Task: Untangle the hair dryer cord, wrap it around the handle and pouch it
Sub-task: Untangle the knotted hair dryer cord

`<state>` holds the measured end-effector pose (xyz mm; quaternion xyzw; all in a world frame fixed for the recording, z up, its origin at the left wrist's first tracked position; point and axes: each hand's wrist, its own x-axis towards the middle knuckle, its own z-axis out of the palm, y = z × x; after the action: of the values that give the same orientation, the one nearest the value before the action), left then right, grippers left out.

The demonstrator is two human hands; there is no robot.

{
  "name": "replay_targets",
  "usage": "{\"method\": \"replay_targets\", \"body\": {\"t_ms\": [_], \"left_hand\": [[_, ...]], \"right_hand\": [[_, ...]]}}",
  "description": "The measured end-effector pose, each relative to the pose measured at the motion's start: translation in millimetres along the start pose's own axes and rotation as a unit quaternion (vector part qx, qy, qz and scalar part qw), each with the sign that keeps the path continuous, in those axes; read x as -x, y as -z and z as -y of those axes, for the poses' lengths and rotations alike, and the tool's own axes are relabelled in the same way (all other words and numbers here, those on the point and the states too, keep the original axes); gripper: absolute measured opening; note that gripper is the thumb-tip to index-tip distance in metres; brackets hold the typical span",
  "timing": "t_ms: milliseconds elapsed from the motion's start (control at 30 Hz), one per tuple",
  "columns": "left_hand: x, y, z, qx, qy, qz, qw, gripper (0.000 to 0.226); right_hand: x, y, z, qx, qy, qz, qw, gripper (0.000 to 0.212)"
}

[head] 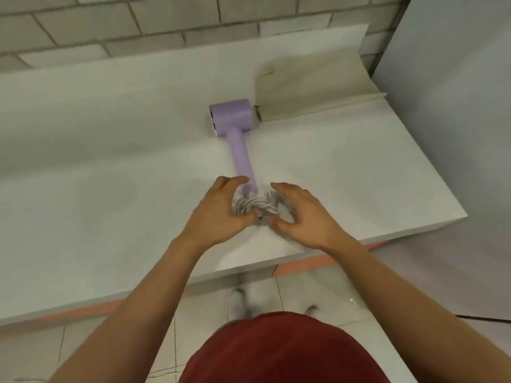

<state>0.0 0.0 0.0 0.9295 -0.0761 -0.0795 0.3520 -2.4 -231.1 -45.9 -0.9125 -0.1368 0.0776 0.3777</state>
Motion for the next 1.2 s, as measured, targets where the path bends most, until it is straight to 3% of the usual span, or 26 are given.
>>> {"method": "replay_targets", "body": {"t_ms": [100,233,400,600,733,933,1100,1200], "left_hand": [[-2.5,-7.9,7.7,-0.022,-0.033,0.053,0.998,0.055],[-18.1,-9.3,11.5,0.000,-0.081,0.045,0.996,0.021],[-49.2,4.0,5.9,0.055,-0.110,0.072,0.990,0.020],[-73.4,13.0,-3.1,0.170,-0.080,0.086,0.978,0.019],[-85.8,10.0,-19.1,0.275,-0.045,0.082,0.957,0.024],[-103.2,2.1,-52.8,0.316,-0.009,0.034,0.948,0.021],[-112.2,-1.5,-74.4,0.264,-0.007,0.010,0.964,0.001],[-114.2,-5.5,-89.1,0.192,-0.012,0.016,0.981,0.025]], "right_hand": [[-4.8,-10.3,2.5,0.005,0.000,-0.002,1.000,0.058],[-10.8,-7.5,3.7,-0.012,0.004,-0.021,1.000,0.028],[-19.5,15.8,12.7,-0.172,-0.092,-0.028,0.980,0.029],[-13.0,31.4,16.4,-0.227,-0.097,0.014,0.969,0.046],[-15.0,45.8,5.3,-0.218,-0.092,-0.020,0.971,0.023],[-19.7,93.2,-6.3,-0.322,-0.074,-0.073,0.941,0.020],[-24.6,125.0,-19.3,-0.180,-0.057,-0.108,0.976,0.018],[-26.2,138.7,-24.7,-0.067,-0.038,-0.138,0.987,0.012]]}}
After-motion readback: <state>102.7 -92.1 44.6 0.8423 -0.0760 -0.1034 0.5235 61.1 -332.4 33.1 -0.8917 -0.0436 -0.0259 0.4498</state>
